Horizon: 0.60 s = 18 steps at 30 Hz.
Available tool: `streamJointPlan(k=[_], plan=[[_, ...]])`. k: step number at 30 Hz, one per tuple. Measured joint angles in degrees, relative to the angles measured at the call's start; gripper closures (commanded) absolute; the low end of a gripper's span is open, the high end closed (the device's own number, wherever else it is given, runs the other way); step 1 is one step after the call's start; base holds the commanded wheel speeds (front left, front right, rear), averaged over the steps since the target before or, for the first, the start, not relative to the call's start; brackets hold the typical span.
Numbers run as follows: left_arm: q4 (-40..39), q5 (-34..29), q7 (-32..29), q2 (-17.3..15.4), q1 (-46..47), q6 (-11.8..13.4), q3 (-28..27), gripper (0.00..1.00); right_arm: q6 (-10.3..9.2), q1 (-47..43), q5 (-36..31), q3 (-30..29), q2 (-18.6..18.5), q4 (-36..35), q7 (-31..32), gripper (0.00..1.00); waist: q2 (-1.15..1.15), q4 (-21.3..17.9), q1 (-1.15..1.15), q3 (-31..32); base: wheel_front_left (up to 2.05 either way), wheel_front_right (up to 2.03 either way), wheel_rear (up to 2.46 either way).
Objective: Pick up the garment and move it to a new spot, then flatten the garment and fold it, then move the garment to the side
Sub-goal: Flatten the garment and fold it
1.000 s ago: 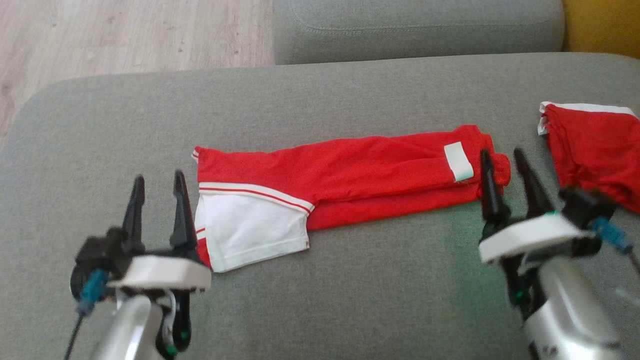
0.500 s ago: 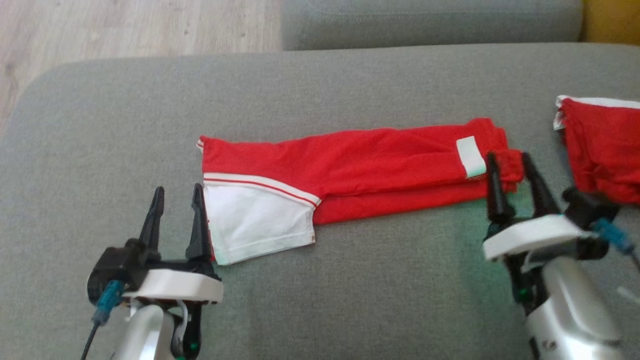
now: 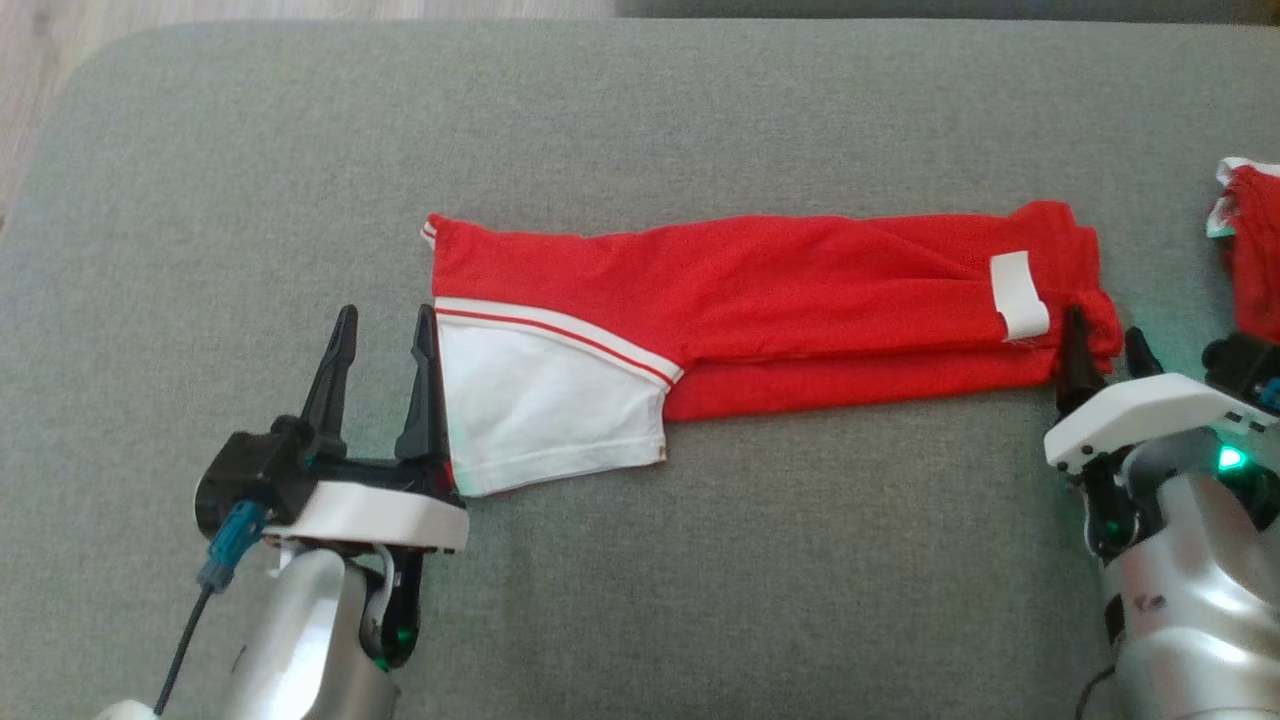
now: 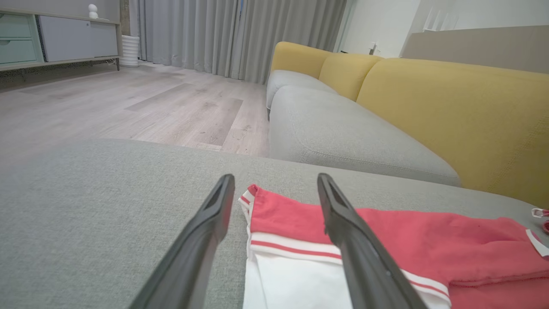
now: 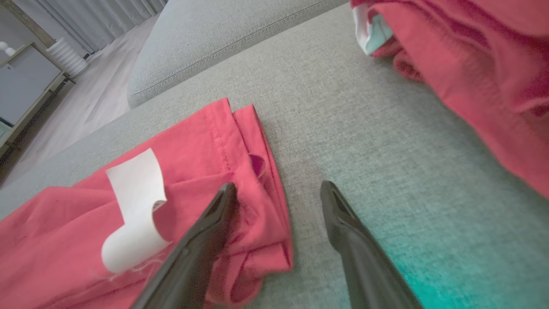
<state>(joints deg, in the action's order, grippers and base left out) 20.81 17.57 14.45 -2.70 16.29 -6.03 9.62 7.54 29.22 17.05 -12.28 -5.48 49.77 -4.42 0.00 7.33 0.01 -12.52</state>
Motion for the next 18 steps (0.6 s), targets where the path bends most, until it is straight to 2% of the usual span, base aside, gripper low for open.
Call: streamJointPlan(k=[5, 6, 7, 8, 18], plan=[[0.5, 0.0, 0.0, 0.1, 0.5, -0.1, 0.0, 0.0, 0.0, 3.2, 0.4, -0.2, 0.0, 3.8, 0.8, 0.0, 0.0, 0.8, -0.01, -0.9, 0.0, 0.0, 0.0], [0.5, 0.0, 0.0, 0.1, 0.6, -0.1, 0.0, 0.0, 0.0, 3.4, 0.7, 0.4, 0.0, 4.2, 0.8, 0.13, 0.0, 0.8, -0.01, -0.9, 0.0, 0.0, 0.0], [0.5, 0.0, 0.0, 0.1, 0.9, -0.1, 0.0, 0.0, 0.0, 3.6, 0.7, 0.9, 0.0, 4.5, 0.8, 0.62, 0.0, 0.7, -0.01, -0.9, 0.0, 0.0, 0.0], [0.6, 0.0, 0.0, 0.1, 1.1, -0.1, 0.0, 0.0, 0.0, 3.6, 0.9, 1.2, 0.0, 4.8, 0.8, 1.0, 0.0, 0.7, -0.01, -0.8, 0.0, 0.0, 0.0], [1.0, 0.5, 0.0, 0.2, 1.0, -0.1, 0.0, 0.0, 0.0, 3.4, 2.7, 4.4, -1.1, 6.6, -2.9, 1.0, 0.0, -0.7, -0.01, 1.2, 0.0, 0.0, 0.0]])
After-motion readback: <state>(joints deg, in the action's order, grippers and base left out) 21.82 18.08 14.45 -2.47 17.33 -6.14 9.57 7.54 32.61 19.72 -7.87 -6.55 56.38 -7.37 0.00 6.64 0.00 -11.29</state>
